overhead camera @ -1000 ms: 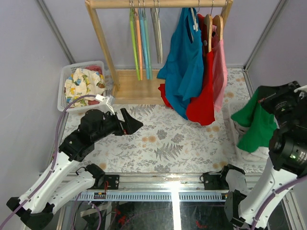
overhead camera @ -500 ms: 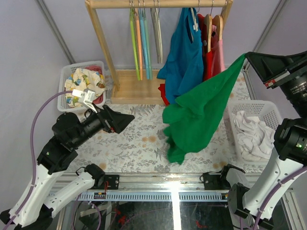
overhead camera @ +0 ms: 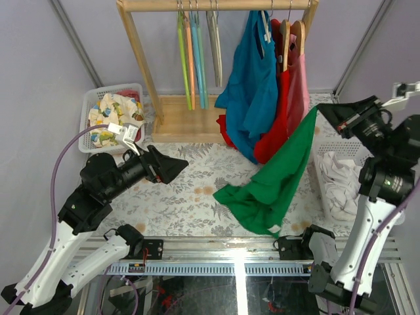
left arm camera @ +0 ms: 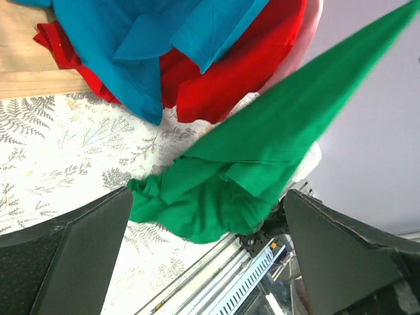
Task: Place the t-shirt on the hanger
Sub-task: Place the T-shirt at the center of the board.
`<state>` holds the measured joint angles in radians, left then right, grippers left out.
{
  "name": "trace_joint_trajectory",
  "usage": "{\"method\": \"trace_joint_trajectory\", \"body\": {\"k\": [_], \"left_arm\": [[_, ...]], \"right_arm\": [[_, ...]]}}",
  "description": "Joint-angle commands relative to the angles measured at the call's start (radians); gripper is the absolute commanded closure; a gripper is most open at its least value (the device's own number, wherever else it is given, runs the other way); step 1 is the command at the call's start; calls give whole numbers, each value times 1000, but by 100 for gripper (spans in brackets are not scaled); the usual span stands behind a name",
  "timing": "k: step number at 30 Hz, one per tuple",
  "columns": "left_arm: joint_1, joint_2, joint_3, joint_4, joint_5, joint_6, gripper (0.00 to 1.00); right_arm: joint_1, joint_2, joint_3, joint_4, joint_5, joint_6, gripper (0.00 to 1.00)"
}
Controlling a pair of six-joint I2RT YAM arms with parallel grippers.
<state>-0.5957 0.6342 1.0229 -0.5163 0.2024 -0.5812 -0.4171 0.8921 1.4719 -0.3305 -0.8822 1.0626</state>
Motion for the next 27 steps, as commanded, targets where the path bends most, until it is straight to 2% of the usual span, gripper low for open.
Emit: {"method": "trace_joint_trajectory", "body": {"k": [1,4,8,14,18,21,27], "left_arm": [[-6,-2,-39,46,22,30,0],[-6,6,-77,35,16,30,0],[-6,2,-119,19,18,27,0],[-6,-33,-115,-39,-23,34,0],[-6,-50,-73,-95,-71,32,0],[-6,-71,-30,-150,-119,26,0],[-6,-126,56,-288,-233,23,0]], "right_arm": [[78,-1,-153,-30,14,-66,100],[252,24,-222,-82,151,-168,100],[564,48,-276,-131,384,-252,100],[1098,38,-313,-119,718,-222,100],[1452,187,-271,-60,932,-213,100],[1559,378,-167,-32,980,-239,100],[1582,604,-14,-10,1037,-300,100]]}}
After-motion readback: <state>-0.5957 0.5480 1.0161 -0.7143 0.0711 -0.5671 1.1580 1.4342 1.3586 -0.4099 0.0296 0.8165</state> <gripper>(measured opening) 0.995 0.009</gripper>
